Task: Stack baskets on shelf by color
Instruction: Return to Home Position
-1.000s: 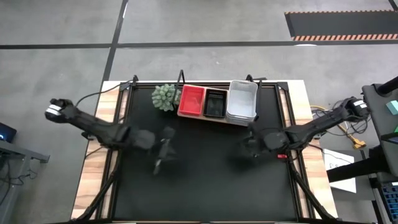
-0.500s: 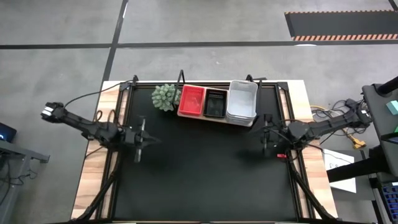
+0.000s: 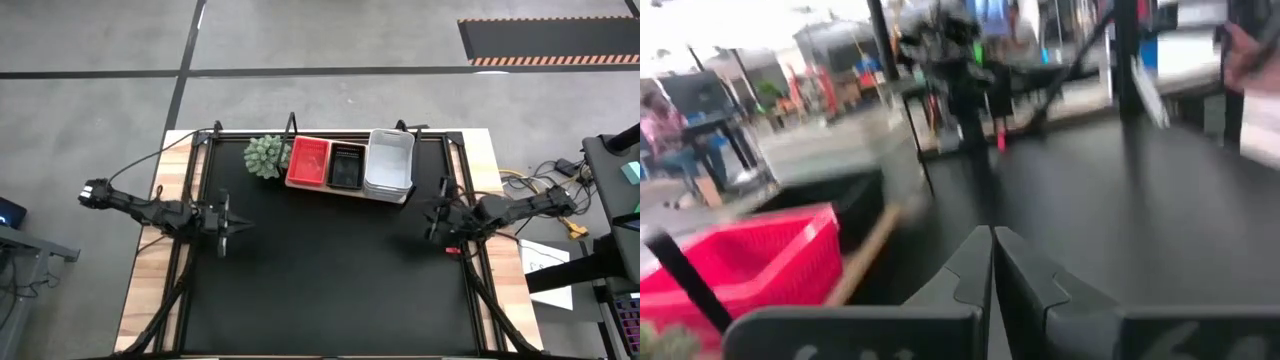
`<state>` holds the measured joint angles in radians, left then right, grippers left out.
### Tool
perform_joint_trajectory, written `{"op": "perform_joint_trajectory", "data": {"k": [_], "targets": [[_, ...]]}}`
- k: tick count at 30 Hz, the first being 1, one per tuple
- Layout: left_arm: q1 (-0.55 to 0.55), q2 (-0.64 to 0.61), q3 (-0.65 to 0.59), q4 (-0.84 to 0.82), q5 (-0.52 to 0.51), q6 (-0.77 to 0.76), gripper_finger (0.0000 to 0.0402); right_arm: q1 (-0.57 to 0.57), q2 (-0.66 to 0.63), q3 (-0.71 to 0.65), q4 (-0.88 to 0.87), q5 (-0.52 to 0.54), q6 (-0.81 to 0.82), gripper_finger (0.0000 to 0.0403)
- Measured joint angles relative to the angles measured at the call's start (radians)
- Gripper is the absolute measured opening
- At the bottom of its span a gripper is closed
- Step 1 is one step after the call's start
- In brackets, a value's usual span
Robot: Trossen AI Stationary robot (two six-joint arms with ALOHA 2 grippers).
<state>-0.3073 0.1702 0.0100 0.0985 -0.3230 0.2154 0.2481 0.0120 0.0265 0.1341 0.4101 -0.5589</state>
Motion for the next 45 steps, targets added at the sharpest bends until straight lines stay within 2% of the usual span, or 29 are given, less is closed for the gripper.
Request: {"op": "perform_joint_trajectory", "data": {"k": [2,6,16,38,42,45], "targets": [[0.000,-0.010,-0.001,-0.037,0.005,0.004,0.0000,0.000,-0.005,-0.001,-0.038,0.036,-0.002,0.0009],[0.000,0.019,-0.001,-0.018,0.003,0.004,0.0000,0.000,0.011,-0.001,-0.055,0.036,-0.054,0.0009],[0.000,0.059,-0.001,-0.003,0.003,0.005,0.0000,0.000,0.037,-0.001,-0.055,0.036,0.016,0.0009],[0.000,0.125,-0.003,-0.002,0.004,0.005,0.0000,0.000,0.037,-0.001,-0.055,0.036,0.008,0.0009],[0.000,0.134,-0.003,-0.002,0.004,0.005,0.0000,-0.003,0.030,-0.001,-0.063,0.092,-0.101,0.0009],[0.000,0.138,-0.003,-0.003,0.004,0.005,0.0000,-0.003,0.035,0.000,-0.071,0.088,-0.142,0.0009]]}}
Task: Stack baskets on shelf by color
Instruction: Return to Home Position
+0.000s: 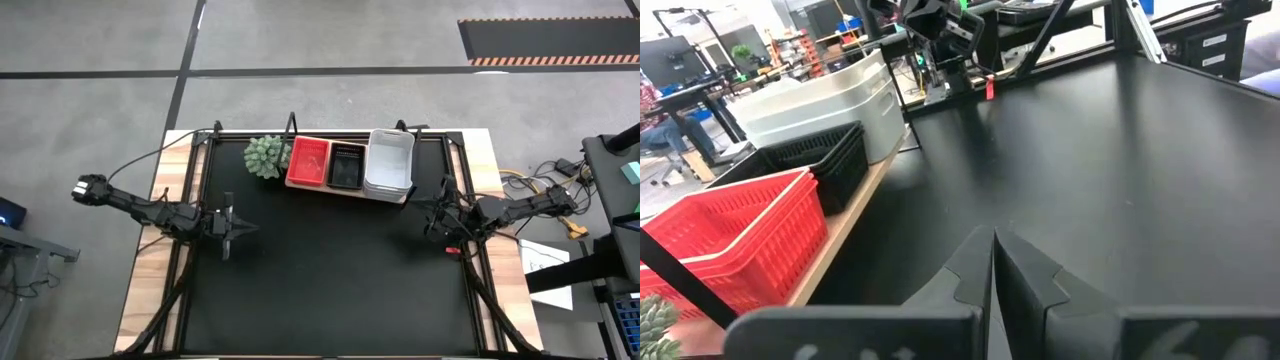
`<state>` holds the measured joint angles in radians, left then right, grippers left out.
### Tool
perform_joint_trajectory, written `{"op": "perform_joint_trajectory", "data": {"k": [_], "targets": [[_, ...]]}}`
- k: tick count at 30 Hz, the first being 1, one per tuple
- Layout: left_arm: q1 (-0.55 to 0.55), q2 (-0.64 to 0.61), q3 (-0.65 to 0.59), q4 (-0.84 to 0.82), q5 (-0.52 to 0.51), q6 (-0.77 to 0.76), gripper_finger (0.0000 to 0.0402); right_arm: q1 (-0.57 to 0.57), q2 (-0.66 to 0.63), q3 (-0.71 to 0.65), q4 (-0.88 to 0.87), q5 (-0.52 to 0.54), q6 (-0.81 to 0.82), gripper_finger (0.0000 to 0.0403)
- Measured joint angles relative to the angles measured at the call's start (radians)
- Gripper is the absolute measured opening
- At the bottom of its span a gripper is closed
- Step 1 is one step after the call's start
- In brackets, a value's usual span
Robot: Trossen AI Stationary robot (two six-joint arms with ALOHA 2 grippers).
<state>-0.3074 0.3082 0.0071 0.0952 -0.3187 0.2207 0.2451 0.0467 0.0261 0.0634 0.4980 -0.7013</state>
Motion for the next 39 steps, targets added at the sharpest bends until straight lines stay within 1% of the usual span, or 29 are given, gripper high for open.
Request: {"op": "perform_joint_trajectory", "data": {"k": [2,13,39], "targets": [[0.000,0.004,0.000,0.002,0.000,0.000,0.0000,0.000,0.001,0.000,-0.003,0.000,0.006,0.0009],[0.000,0.019,-0.001,0.001,0.000,0.000,0.0000,0.000,0.002,0.000,-0.004,0.000,0.159,0.0009],[0.000,0.018,-0.001,0.001,0.000,0.000,0.0000,0.000,0.002,0.000,-0.004,0.000,0.170,0.0009]]}}
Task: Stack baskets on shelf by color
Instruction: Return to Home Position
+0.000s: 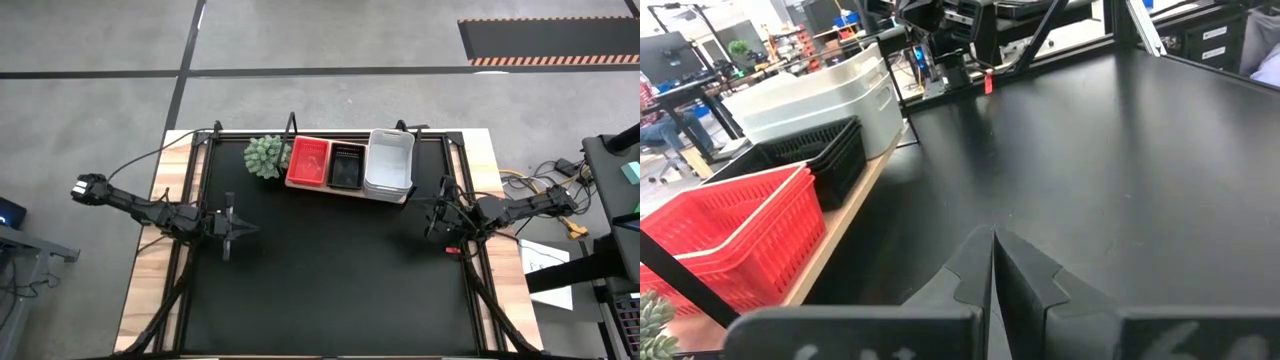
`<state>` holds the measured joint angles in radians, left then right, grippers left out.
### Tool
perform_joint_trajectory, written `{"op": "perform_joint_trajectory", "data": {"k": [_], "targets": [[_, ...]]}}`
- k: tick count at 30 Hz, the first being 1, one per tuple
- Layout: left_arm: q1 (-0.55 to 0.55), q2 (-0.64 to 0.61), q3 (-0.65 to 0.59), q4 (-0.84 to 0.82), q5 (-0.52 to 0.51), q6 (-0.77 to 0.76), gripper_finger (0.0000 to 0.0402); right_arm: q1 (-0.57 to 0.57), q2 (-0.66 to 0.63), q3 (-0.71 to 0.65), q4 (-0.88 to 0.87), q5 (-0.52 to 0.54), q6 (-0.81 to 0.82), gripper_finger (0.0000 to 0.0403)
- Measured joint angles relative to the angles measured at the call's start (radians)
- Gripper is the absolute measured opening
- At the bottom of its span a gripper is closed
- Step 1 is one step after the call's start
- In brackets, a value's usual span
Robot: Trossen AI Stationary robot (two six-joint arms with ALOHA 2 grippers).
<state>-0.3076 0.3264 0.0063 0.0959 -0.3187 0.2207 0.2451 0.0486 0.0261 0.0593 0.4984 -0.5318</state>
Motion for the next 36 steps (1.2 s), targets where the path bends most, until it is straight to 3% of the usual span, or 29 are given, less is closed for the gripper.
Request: {"op": "perform_joint_trajectory", "data": {"k": [36], "targets": [[0.000,0.012,0.000,0.000,0.000,0.000,0.0000,0.000,0.000,0.000,0.000,0.000,-0.002,0.0009]]}}
